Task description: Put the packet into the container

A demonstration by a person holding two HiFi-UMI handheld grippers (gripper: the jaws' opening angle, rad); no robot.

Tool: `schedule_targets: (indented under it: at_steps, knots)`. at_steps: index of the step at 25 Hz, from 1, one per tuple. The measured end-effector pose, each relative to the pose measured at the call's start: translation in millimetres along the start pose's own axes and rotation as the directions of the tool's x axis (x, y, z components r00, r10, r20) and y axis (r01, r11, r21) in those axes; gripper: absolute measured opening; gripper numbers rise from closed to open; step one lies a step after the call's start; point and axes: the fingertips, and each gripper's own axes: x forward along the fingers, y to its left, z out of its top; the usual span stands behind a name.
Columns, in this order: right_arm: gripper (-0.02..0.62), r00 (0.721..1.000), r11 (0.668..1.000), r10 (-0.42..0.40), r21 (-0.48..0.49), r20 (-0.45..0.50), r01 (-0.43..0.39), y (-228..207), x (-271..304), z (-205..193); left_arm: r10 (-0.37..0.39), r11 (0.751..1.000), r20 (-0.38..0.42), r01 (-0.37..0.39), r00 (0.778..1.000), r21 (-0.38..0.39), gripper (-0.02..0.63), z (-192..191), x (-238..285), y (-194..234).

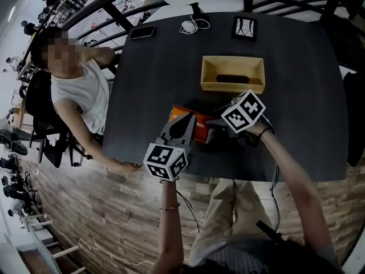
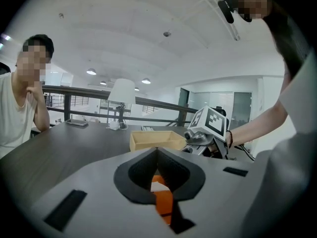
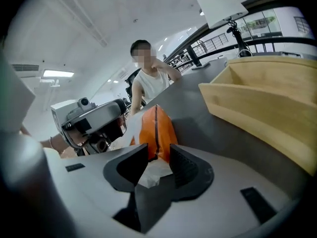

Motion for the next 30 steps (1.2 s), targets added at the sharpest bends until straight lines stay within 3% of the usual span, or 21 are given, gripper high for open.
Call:
schedule_targets:
  at_steps: [4,11,21,30]
  knots:
    - [0.132,1.000,1.000,0.018,-0.013,-0.018,-0.019,-2,0,0,0.001,1.000,-0.002,-0.001,1.000,-0.006,0.008,-4,3,1]
    - [0.061,1.000,1.000,-0.018,-0.026,-0.018,0.017,-2,2,4,0.006,1.000,-0.007,-0.006,1.000,-0.006,0.008,-5,1,5]
    - [0.044,0.998,0.990,-0.056,-0.131,0.027,0.059,12,-15,27,0.015,1.000,0.024,-0.015,1.000,0.010,0.008,11,-13,15]
    - [0.041,0.989,0.973,-0.130,-0.183,0.075,0.142,20,-52,46,-0.025,0.998,0.063,0.022,0.998,0.057,0.008,38,-21,14]
